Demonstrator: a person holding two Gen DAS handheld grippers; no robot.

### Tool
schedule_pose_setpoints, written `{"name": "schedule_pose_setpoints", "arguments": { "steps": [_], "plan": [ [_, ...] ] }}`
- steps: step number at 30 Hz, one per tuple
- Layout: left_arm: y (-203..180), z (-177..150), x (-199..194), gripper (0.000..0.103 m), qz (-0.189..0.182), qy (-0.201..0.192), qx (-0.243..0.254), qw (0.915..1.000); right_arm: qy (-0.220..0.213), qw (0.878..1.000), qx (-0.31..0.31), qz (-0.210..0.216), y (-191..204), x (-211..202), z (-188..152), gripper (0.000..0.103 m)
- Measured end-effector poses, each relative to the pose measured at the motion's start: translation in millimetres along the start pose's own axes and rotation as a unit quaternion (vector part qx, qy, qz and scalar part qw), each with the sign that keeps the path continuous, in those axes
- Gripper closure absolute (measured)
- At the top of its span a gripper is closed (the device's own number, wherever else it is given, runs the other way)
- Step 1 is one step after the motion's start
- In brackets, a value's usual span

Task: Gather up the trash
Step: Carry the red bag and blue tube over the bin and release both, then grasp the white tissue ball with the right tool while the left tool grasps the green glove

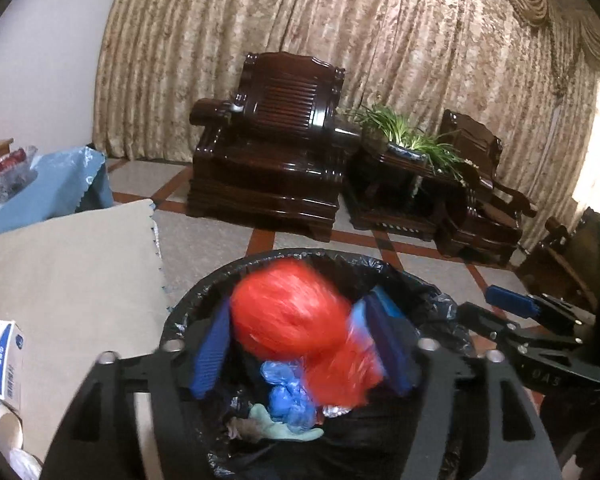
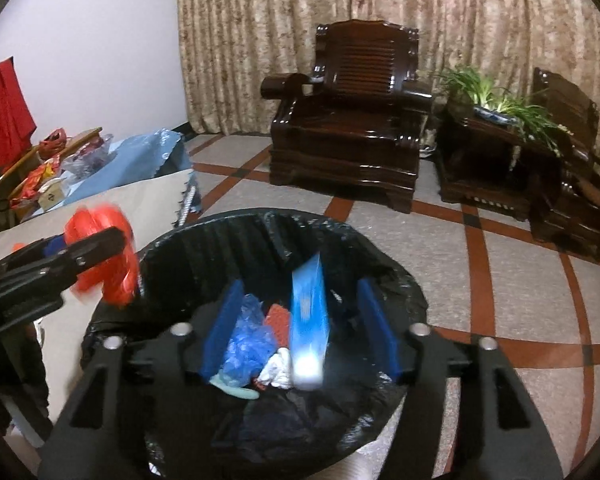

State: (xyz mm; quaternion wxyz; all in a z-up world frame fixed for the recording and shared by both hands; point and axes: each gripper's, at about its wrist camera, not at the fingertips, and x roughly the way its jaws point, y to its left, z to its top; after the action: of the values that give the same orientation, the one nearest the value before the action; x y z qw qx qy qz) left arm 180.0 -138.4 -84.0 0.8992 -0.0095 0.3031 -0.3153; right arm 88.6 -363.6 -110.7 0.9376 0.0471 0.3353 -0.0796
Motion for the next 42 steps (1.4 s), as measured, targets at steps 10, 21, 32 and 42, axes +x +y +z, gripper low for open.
{"name": "schedule_pose_setpoints", "arguments": {
  "steps": [10, 21, 32, 42],
  "plan": [
    [32, -11, -44, 0.011, 0.057, -0.029, -0.014, 0.9978, -0.033, 0.999, 0.024, 0.020, 12, -16, -1, 0.006],
    [108, -46, -133, 0.009, 0.197, -0.054, -0.045, 0.9779, -0.042, 0.992, -0.034, 0.115, 115, -21, 5, 0.005],
    [170, -104, -185, 0.010, 0.299, -0.031, -0.087, 0.9499, -0.028, 0.969, -0.104, 0.224, 216, -17, -14, 0.005],
    [209, -135, -212, 0.010, 0.332, -0.028, -0.120, 0.9351, 0.001, 0.952, -0.152, 0.265, 293, 4, -40, 0.006]
  ]
}}
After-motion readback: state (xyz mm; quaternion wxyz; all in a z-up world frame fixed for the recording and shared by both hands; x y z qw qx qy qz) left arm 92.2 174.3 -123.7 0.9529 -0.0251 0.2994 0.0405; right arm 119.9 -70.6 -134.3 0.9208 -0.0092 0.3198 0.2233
